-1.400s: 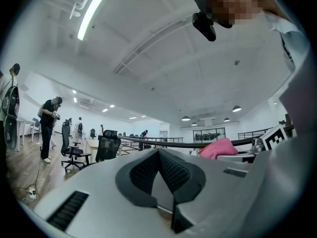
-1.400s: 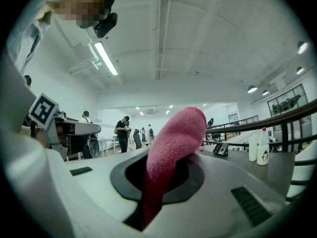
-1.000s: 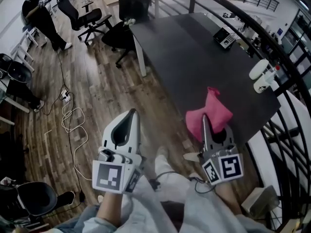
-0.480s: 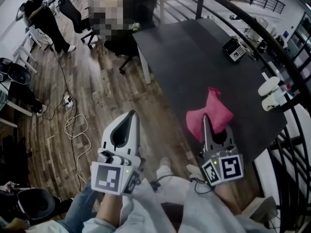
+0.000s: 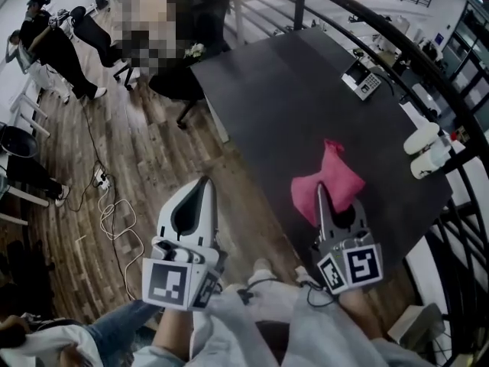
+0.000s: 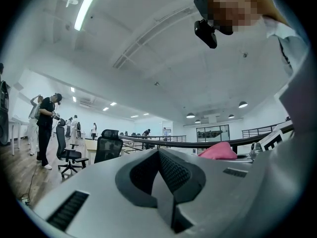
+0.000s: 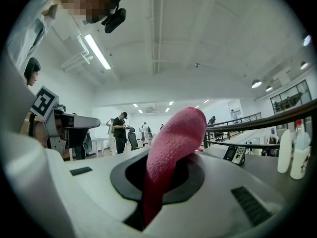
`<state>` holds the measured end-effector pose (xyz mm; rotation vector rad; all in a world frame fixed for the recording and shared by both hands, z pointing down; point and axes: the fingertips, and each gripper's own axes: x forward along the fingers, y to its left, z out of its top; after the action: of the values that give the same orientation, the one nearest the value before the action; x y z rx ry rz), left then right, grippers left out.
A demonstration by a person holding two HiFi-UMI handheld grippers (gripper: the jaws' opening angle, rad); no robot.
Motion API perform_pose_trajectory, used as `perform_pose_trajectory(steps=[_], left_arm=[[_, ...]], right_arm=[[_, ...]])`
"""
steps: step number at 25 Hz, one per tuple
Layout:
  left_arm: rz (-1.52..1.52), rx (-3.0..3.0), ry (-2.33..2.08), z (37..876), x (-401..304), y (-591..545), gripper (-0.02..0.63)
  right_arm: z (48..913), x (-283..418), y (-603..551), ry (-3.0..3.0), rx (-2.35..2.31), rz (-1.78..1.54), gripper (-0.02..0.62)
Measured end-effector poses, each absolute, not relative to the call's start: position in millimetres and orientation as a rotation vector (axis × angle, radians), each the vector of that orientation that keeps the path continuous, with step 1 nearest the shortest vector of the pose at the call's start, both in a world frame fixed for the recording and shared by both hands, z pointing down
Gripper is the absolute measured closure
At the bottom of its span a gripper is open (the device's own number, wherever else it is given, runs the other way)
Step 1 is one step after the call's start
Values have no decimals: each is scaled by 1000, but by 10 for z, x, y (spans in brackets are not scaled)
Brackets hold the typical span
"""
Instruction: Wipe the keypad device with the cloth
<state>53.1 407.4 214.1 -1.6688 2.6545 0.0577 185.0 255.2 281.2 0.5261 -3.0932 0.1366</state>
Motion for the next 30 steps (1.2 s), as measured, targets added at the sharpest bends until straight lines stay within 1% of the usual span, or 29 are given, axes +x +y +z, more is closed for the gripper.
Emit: perform_pose_trajectory(steps=[15, 22, 30], left_arm=[[71, -1847, 2459, 1946, 552, 3347, 592], [91, -1974, 2380, 2057, 532, 2879, 592], [107, -2179, 2204, 2020, 306, 2182, 593]], right_arm=[[2619, 2133, 2063, -3083, 796, 42, 566], [2697, 2252, 1837, -3050, 927, 13, 566], [2699, 2211, 1523, -2935, 1153, 45, 566]])
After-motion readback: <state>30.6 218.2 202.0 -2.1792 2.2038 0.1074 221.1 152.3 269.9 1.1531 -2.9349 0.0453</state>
